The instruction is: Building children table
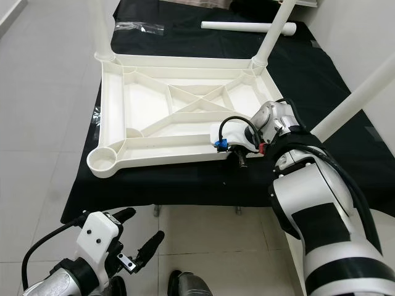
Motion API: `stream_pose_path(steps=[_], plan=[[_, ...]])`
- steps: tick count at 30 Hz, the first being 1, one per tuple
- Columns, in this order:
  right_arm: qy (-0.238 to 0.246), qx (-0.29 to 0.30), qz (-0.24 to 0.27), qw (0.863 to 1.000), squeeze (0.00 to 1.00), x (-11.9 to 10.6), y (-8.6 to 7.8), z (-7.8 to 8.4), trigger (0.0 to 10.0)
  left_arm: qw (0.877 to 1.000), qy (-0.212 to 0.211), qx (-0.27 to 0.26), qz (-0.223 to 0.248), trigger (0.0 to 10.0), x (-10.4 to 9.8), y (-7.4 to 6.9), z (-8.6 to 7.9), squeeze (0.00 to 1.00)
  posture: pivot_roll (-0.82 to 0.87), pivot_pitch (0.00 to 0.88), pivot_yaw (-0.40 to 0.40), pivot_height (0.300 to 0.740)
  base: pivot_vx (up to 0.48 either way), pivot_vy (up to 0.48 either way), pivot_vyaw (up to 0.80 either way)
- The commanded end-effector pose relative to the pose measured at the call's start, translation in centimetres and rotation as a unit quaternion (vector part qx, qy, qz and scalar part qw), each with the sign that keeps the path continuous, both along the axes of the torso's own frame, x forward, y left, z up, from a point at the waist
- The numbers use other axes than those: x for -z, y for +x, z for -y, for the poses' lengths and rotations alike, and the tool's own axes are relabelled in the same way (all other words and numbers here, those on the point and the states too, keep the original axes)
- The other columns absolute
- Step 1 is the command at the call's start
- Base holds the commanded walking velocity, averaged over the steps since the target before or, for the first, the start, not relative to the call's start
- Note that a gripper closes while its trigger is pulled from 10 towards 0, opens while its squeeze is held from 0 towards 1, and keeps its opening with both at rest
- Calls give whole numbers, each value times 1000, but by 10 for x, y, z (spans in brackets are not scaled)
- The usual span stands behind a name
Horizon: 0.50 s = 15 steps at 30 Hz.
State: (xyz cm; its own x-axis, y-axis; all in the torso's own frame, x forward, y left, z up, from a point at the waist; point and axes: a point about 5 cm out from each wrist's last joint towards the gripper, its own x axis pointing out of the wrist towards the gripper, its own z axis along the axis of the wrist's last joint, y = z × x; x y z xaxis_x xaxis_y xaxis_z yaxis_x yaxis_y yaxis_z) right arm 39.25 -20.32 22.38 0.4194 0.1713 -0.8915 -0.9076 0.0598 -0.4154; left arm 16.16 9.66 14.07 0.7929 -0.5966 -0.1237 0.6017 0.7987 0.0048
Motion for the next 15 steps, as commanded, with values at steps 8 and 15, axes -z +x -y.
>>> stream_pose_path(steps=[8, 15], plan=[[39, 22, 15, 999, 1000, 14, -1, 2, 10000, 1000, -4, -2, -8, 10000, 4, -2, 3, 0, 78, 187, -153, 740, 0, 0, 0], [88, 18, 9, 996, 0, -2, -1, 4, 10000, 1000, -4, -4, -6, 10000, 4, 0, 3, 0, 76, 184, -150, 740, 0, 0, 0]])
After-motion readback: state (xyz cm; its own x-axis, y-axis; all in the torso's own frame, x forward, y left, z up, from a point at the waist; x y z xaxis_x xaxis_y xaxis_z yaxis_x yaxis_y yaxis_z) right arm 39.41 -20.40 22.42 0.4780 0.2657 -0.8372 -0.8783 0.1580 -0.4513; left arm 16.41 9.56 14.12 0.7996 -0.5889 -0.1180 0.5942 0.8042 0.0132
